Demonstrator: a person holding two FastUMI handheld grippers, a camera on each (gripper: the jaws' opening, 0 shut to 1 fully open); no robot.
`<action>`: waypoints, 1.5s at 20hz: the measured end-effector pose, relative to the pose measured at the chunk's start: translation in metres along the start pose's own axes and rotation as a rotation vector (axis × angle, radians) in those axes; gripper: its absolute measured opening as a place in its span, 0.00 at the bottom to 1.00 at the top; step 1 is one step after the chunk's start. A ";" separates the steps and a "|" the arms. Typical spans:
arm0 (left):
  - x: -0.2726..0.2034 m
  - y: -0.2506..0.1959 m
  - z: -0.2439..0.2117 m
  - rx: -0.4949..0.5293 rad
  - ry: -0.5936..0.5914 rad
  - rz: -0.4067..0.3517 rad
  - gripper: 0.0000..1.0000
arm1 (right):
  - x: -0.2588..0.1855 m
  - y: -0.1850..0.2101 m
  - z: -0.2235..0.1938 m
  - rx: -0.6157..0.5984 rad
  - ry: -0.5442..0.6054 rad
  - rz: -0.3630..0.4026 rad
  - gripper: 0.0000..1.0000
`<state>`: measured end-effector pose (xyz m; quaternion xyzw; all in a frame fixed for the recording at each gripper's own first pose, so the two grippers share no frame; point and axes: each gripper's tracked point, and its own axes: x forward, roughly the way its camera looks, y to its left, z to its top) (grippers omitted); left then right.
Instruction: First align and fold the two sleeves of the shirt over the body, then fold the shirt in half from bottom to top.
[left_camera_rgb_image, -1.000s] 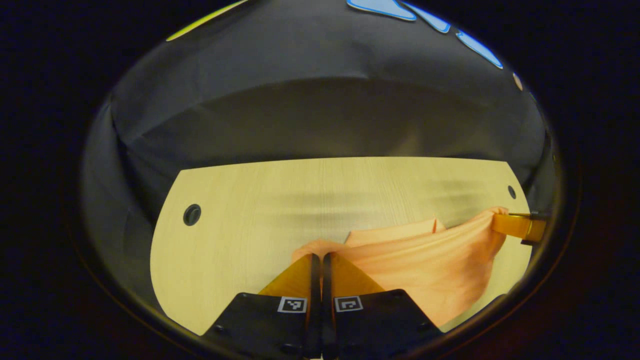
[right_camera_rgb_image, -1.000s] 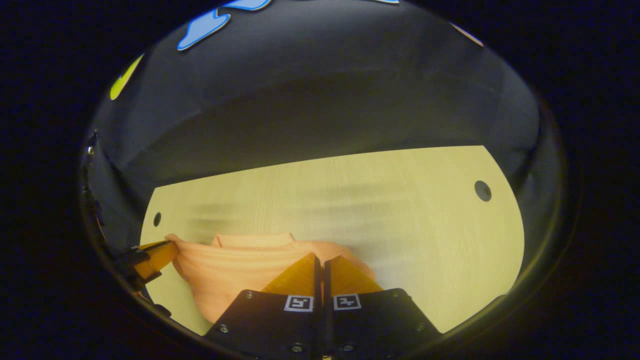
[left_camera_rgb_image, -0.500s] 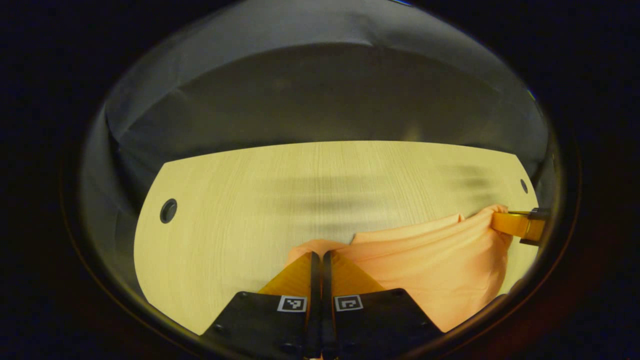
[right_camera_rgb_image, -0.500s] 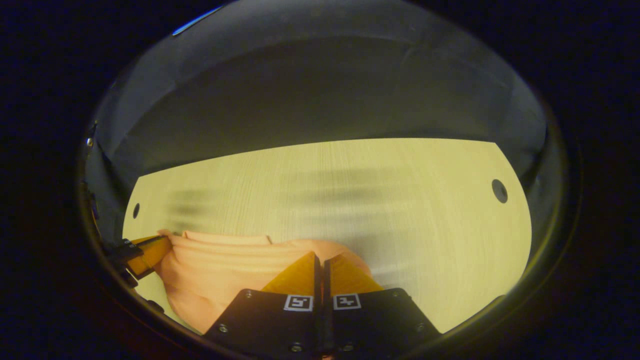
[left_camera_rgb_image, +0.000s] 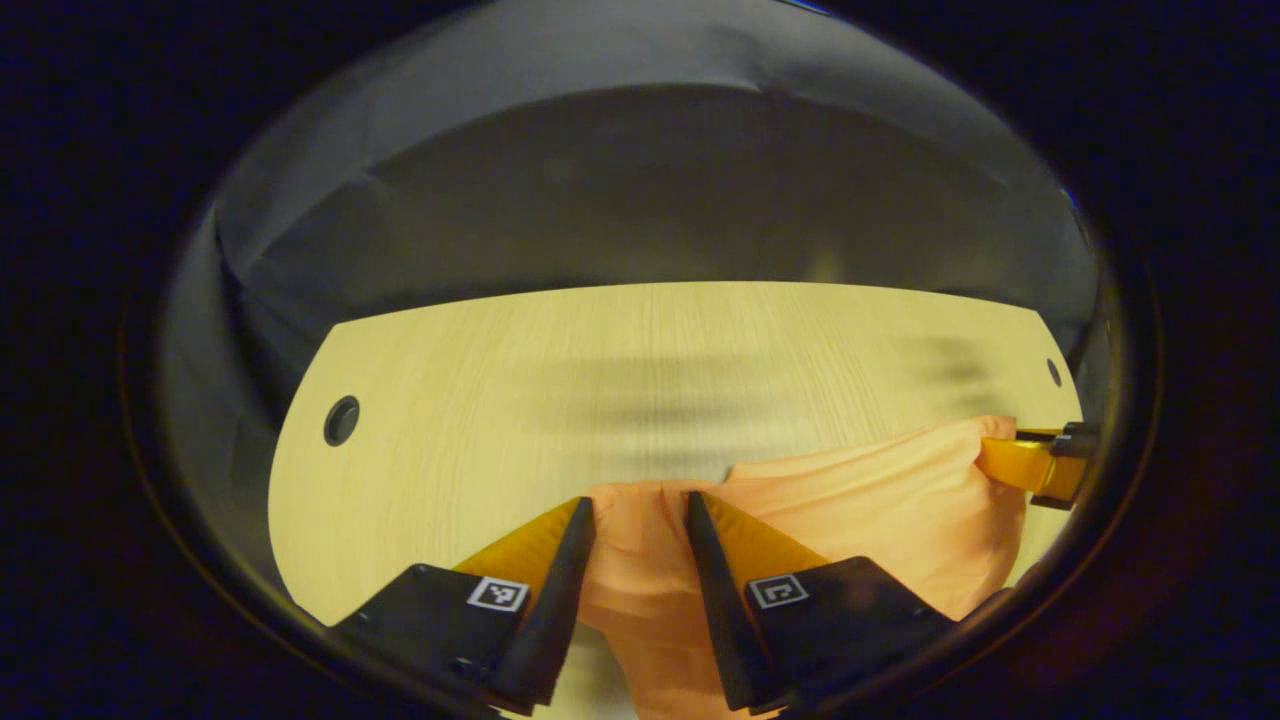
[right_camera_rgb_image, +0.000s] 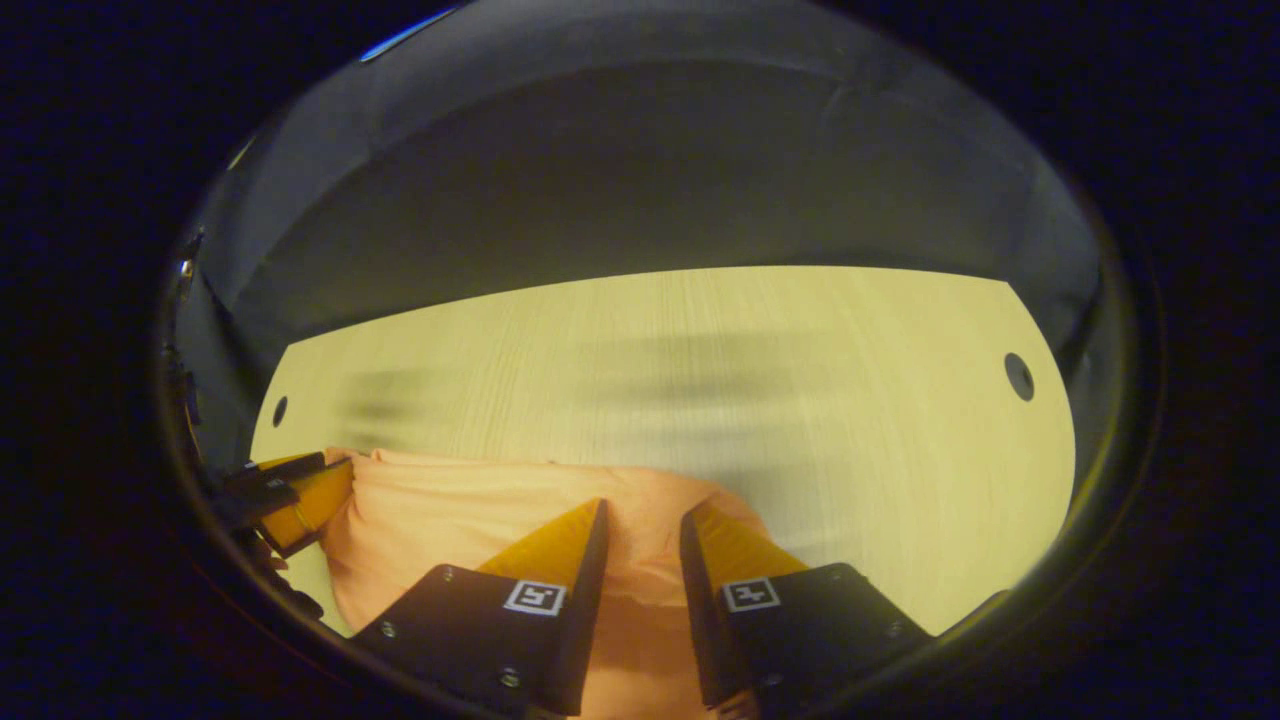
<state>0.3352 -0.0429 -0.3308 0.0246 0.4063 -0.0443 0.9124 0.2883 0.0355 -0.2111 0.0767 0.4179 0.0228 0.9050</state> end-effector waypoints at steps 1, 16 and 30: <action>-0.007 -0.001 0.003 -0.014 -0.020 -0.012 0.66 | -0.004 -0.002 0.005 -0.013 -0.025 -0.007 0.41; -0.229 -0.045 0.008 0.019 -0.189 -0.085 0.64 | -0.201 0.032 0.003 -0.062 -0.246 0.032 0.42; -0.433 -0.064 -0.098 0.018 -0.326 -0.104 0.64 | -0.367 0.071 -0.107 -0.067 -0.430 0.123 0.42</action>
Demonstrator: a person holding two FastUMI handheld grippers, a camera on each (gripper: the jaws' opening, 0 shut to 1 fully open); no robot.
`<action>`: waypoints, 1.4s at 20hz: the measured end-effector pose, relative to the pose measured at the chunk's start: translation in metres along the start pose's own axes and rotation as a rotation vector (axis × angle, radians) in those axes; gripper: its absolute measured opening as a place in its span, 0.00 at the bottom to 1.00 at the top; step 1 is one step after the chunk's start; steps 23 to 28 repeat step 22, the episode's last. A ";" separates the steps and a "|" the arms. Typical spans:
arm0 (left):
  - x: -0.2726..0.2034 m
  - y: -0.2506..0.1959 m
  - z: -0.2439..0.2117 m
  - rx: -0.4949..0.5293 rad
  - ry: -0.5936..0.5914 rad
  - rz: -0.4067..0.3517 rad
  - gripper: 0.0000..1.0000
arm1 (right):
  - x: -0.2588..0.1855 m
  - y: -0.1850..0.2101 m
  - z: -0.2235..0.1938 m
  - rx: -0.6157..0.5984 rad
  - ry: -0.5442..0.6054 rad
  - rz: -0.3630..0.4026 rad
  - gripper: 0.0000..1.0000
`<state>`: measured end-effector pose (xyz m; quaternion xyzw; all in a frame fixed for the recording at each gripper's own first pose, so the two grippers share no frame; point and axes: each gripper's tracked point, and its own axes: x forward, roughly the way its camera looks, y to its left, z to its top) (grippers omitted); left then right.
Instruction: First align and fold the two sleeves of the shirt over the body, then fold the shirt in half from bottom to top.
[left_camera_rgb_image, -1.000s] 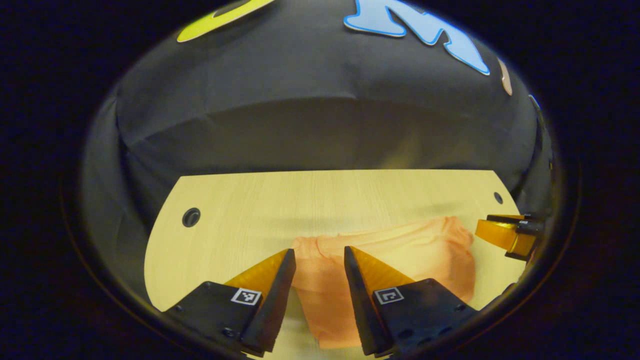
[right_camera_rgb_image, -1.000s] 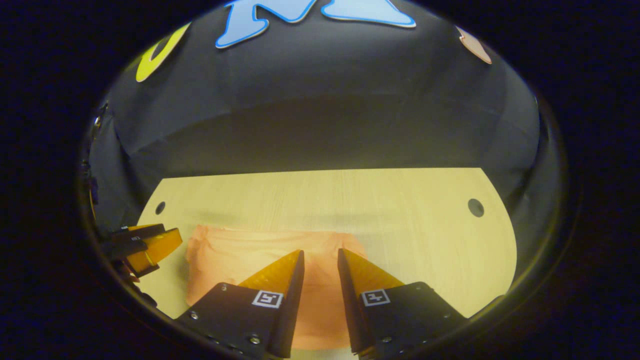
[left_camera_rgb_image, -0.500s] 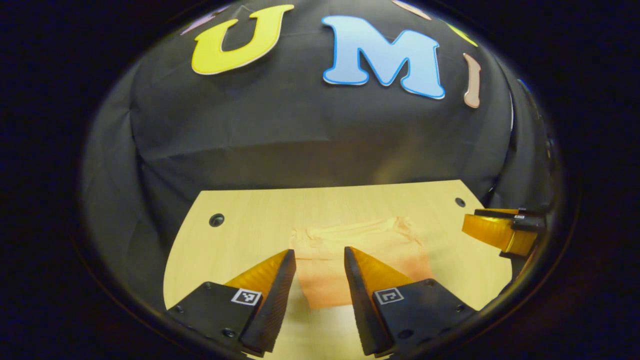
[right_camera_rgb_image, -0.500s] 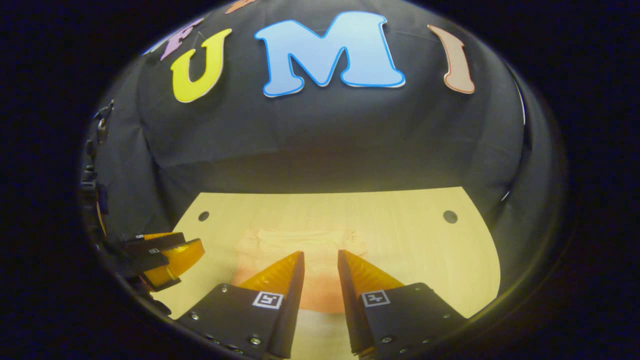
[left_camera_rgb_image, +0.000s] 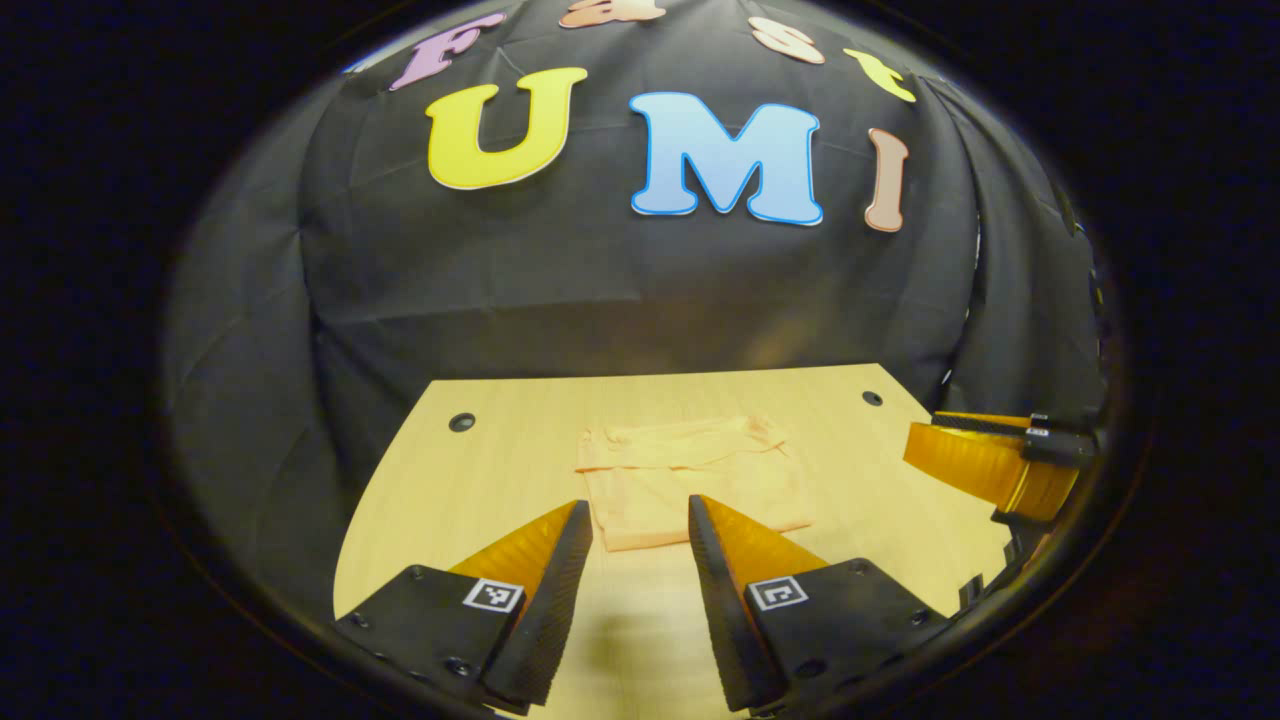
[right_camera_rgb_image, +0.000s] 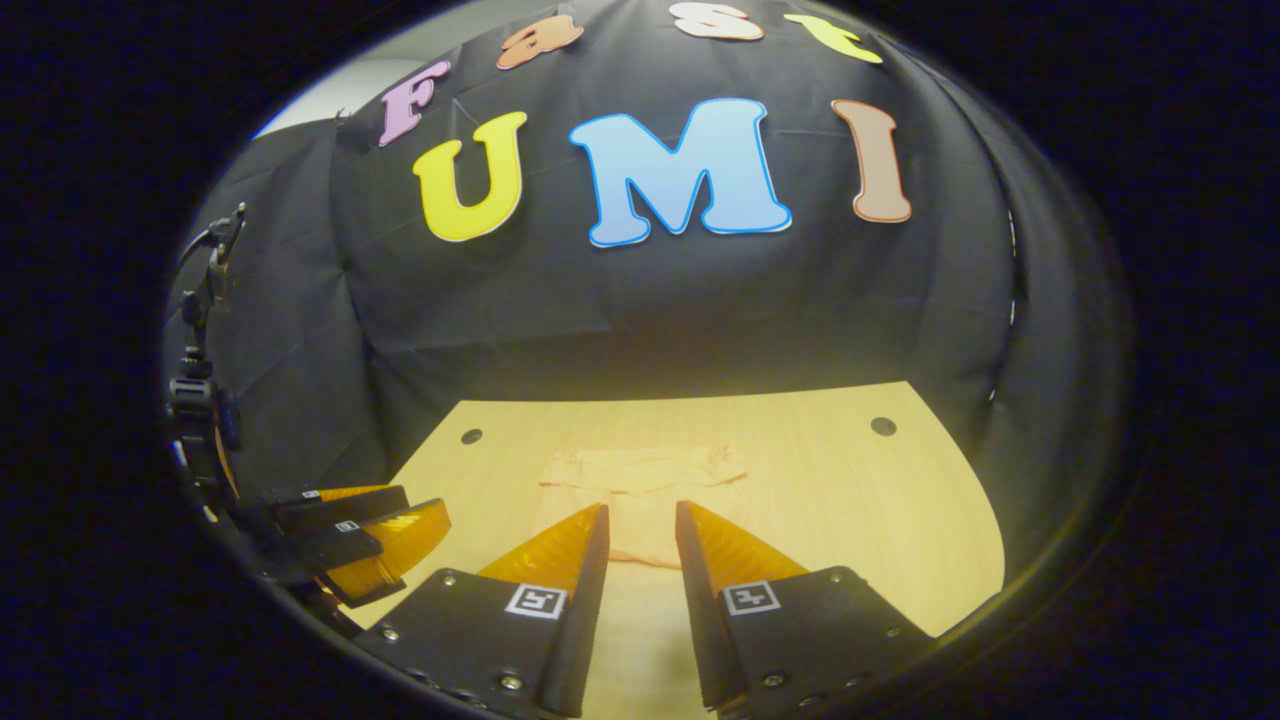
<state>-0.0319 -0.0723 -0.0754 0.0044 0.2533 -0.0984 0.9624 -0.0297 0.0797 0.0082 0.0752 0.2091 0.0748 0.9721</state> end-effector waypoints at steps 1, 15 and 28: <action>-0.010 -0.003 -0.009 -0.006 0.004 0.001 0.64 | -0.007 0.002 -0.008 0.007 0.000 0.000 0.45; -0.042 -0.007 -0.021 0.031 -0.027 -0.053 0.64 | -0.051 -0.006 -0.022 0.098 -0.069 -0.097 0.43; -0.040 -0.035 -0.002 0.114 -0.071 -0.109 0.65 | -0.065 -0.027 -0.007 0.103 -0.128 -0.162 0.40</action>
